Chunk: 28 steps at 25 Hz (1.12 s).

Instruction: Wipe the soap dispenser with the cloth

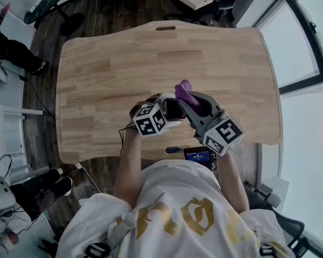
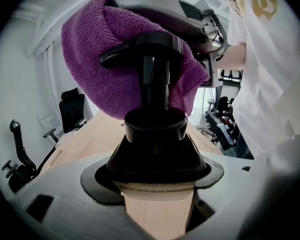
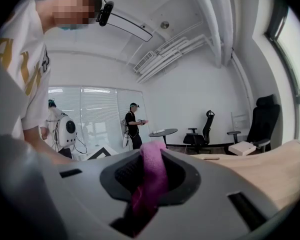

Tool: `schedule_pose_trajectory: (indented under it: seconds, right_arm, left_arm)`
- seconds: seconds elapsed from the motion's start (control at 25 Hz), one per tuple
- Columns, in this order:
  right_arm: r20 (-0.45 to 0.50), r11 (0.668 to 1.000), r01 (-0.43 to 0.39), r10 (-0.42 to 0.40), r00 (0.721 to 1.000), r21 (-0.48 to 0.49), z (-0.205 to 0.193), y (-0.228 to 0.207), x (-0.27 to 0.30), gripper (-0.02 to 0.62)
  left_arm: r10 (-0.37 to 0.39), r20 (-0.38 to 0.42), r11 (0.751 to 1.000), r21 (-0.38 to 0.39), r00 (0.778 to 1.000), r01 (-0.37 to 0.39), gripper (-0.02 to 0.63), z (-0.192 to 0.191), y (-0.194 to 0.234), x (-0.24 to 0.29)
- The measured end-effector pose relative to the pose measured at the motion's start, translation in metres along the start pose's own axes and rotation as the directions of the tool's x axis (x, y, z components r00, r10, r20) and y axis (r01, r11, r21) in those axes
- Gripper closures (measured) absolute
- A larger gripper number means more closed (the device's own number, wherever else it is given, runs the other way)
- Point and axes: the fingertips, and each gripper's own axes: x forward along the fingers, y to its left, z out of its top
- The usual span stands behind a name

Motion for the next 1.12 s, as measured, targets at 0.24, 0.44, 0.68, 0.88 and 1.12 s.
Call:
schedule_pose_trajectory:
  seconds: [0.24,0.44,0.68,0.88,1.12]
  right_arm:
    - [0.04,0.994,-0.011,0.007,0.999,0.107,0.0,-0.01,0.008,0.541]
    - [0.112,0.948,-0.086,0.053,0.992,0.308,0.0,-0.021,0.01,0.541]
    - [0.095,0.921,-0.106,0.076,0.993,0.374,-0.009,-0.026,0.012,0.541]
    - [0.079,0.896,-0.099,0.072,0.994,0.433,-0.018,-0.032,0.009,0.541]
    - [0.005,0.919,-0.063,0.066,0.998,0.39,-0.034,-0.031,0.006,0.541]
  left_arm:
    - [0.011,0.007,1.0,-0.005,1.0,-0.011,0.244,-0.001,0.004,-0.007]
    - [0.016,0.038,1.0,-0.014,0.999,-0.015,0.244,0.006,0.004,-0.011]
    - [0.022,0.04,1.0,-0.017,0.999,-0.021,0.242,0.006,0.003,-0.014]
    - [0.013,0.069,0.999,-0.034,0.998,-0.01,0.244,0.012,0.002,-0.013]
    - [0.009,0.094,0.999,-0.053,0.995,-0.004,0.244,0.017,0.004,-0.013]
